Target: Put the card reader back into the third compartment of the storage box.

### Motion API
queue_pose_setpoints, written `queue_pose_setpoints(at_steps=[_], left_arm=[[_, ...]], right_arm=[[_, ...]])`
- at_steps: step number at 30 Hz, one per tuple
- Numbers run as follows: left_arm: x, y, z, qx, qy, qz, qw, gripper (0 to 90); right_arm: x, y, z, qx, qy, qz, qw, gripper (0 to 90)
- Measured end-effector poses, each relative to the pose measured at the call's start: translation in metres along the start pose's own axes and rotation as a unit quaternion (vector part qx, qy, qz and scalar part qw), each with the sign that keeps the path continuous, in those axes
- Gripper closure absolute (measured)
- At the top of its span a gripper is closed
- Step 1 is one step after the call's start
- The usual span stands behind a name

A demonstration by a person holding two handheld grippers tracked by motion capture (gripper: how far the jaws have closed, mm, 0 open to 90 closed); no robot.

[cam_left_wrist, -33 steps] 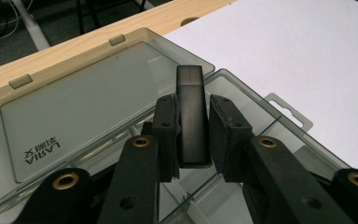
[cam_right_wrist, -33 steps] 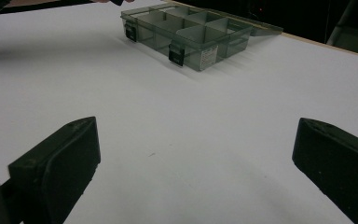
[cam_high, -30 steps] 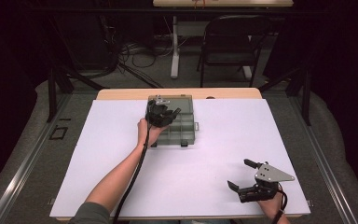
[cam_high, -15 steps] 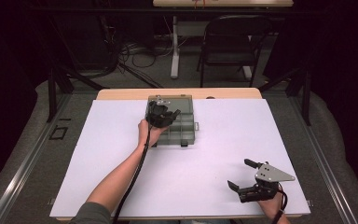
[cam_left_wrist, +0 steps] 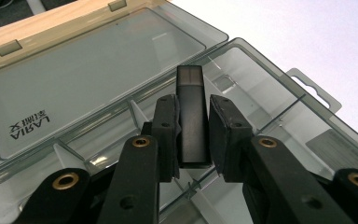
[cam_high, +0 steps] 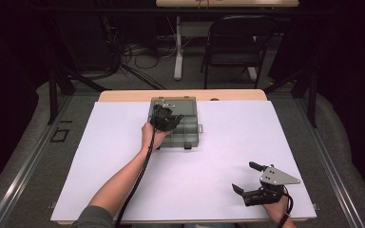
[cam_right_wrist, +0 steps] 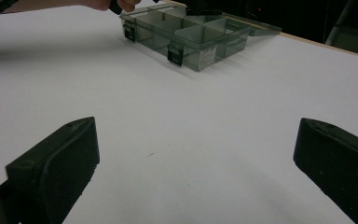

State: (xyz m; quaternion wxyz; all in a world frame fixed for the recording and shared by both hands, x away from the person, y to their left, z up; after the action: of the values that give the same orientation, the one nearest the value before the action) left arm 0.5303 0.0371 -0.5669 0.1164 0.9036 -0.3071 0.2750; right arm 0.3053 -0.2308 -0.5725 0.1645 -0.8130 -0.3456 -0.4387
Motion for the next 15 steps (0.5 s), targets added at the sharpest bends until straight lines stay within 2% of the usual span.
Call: queue_pose_setpoints(at_steps=[12,15], left_arm=[[0.0002,0.0016,0.0041,0.006,-0.008,0.0,0.9999,72.9],[0.0011,0.0021,0.0025,0.005,-0.005,0.001,1.0,69.5]], right_arm=[[0.0,-0.0004,0.0004,0.001,-0.001,0.0,1.0,0.0],[0.0001,-0.0006,0.0003,0.001,0.0,-0.001,1.0,0.0]])
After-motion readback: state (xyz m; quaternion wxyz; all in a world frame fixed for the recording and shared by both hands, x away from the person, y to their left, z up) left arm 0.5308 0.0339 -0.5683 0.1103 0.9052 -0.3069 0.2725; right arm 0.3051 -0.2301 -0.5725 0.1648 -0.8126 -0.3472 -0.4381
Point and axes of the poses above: each handheld gripper's, and its own axes: z roughly forward along the jaws, x roughly out of its top, y roughly to its right, the point moved 7 cm from there along z, roughly forward along the jaws, and after that the axes turned 13 degrees about -y, right-handed, at the moved point
